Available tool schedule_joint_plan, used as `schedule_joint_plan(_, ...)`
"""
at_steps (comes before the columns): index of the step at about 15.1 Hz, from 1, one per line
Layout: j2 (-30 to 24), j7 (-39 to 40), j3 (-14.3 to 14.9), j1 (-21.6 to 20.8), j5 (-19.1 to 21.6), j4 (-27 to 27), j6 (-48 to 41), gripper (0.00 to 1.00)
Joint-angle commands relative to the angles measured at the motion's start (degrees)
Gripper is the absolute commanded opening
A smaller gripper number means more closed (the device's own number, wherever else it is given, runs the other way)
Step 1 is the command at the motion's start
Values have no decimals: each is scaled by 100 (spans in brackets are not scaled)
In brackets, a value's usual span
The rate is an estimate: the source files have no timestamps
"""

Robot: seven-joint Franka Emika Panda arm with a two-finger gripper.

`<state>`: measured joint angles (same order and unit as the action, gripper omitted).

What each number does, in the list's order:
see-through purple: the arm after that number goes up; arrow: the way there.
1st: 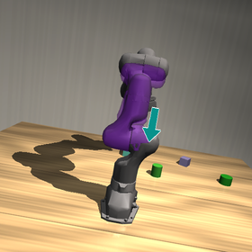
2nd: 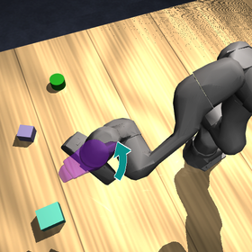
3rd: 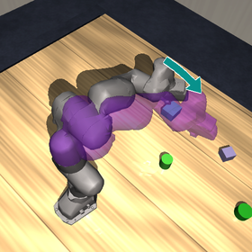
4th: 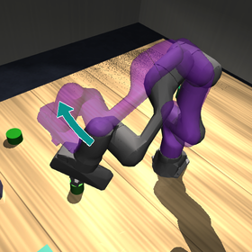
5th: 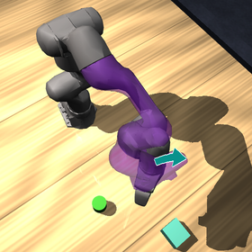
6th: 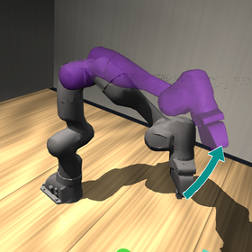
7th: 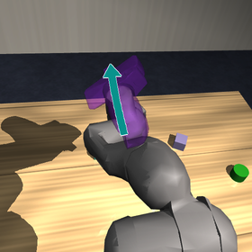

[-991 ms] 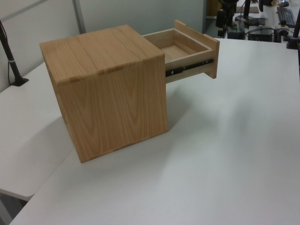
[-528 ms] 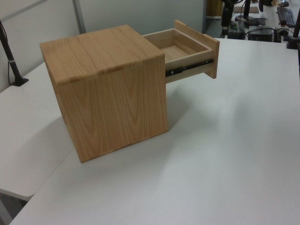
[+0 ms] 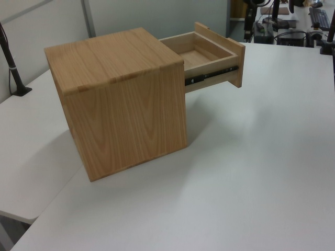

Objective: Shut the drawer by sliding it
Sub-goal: 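Lower the gripper onto the drawer front beside the black handle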

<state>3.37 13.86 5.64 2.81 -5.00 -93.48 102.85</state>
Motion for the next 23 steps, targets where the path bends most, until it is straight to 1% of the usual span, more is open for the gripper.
schedule_joint_plan(1,76,-1189,-11,-34,95,14,437,10)
schedule_joint_plan(2,103,-1549,-11,-52,95,14,464,7)
schedule_joint_plan(5,173,-2710,-55,-87,166,5,762,5)
schedule_joint_plan(6,234,-2913,-124,-87,166,-3,824,0)
schedule_joint_plan(8,314,-3151,-195,-87,157,5,834,0)
schedule_joint_plan(11,323,-3293,-195,-78,157,5,834,0)
schedule_joint_plan(13,349,-3581,-195,-78,166,5,834,0)
schedule_joint_plan(15,366,-4039,-195,-78,323,5,1043,0)
schedule_joint_plan(18,533,-4461,-195,-78,587,5,1457,0)
schedule_joint_plan(20,542,-4751,-204,-87,614,5,1624,0)
schedule_joint_plan(21,586,-4900,-204,-87,701,5,1703,0)
schedule_joint_plan(23,630,-5007,-204,-87,1095,14,1826,0)
